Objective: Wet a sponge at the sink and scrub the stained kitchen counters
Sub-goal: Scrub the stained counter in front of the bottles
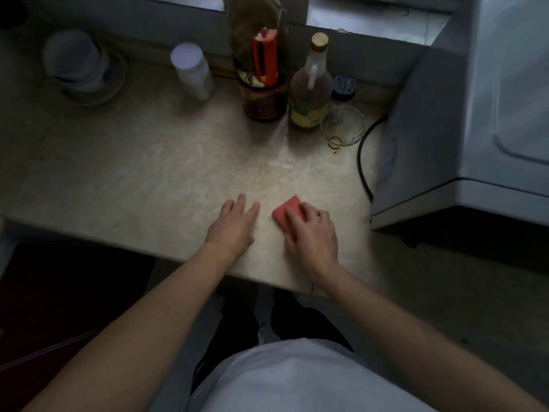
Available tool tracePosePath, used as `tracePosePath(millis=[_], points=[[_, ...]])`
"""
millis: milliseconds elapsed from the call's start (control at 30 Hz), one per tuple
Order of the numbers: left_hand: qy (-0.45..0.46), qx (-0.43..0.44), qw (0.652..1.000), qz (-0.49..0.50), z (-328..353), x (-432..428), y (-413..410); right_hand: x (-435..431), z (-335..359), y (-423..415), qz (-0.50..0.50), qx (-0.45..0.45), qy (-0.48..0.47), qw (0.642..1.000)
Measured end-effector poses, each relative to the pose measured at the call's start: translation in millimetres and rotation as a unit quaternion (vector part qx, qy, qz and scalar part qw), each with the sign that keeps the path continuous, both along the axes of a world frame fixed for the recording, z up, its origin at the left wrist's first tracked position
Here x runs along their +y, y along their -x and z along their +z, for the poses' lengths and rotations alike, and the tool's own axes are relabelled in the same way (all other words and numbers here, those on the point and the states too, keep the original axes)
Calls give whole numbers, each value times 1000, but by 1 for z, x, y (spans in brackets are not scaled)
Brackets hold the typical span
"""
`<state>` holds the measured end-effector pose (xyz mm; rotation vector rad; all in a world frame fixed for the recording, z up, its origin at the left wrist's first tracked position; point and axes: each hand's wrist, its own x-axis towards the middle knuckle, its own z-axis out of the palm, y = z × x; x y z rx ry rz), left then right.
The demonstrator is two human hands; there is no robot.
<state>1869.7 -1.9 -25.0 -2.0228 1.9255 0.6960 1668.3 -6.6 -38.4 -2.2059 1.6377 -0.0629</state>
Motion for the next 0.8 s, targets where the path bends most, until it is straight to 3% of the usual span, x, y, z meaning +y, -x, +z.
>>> tracePosePath(millis=[133,233,333,567,633,800], points=[[18,19,999,-37,1,-1,-28,53,-9,-15,113,-20,-18,993],[25,0,999,23,2,8,-43,61,-13,-16,188,-42,-13,981],[20,-22,996,83,2,16,-47,61,-14,-14,228,-59,-9,972],[13,-41,994,97,4,9,-46,64,-26,-15,287,-70,38,955],[7,-43,994,100,3,6,-47,53,-27,-14,254,-45,52,965],[-13,-38,993,110,-3,1,-47,-18,-16,-8,47,-18,72,996]])
